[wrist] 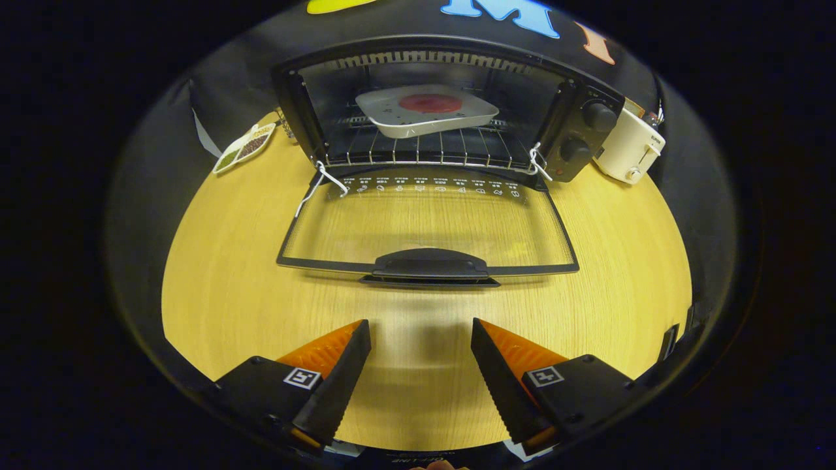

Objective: Open the toaster oven, put the food inside, and close the toaster oven door.

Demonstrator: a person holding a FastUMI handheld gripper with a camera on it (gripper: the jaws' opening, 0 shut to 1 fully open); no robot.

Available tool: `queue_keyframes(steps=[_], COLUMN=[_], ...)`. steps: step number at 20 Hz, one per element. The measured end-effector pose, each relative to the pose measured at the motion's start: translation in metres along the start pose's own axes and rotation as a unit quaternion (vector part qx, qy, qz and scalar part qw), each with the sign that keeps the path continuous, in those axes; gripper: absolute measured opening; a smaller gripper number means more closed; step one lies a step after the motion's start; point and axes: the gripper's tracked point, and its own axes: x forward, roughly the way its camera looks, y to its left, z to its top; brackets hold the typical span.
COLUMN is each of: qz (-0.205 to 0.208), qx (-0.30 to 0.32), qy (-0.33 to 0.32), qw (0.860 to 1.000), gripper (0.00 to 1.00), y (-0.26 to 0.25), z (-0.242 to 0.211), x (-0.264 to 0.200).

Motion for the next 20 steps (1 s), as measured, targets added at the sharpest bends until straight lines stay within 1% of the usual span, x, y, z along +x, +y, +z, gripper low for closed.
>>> queue_keyframes(steps=[5,7,8,10,12,14,20], qz=[-0.032,-0.038,-0.038,-0.039,-0.043,-0.047,-0.041], qx=[-0.001,-0.005,-0.004,0.005,-0.002,0.010,0.014], qy=[-0.010,-0.001,0.004,-0.007,-0.006,0.001,-0.009], qw=[0.999,0.999,0.999,0.999,0.999,0.999,0.999], gripper=[0.98,0.98,0.98,0.98,0.98,0.97,0.97], y=[-0.009,-0.009,-0.009,-0.007,-0.007,-0.006,-0.005], z=[0.010,0.008,0.007,0.016,0.023,0.023,0.025], x=[0.010,0.016,0.016,0.020,0.023,0.023,0.019])
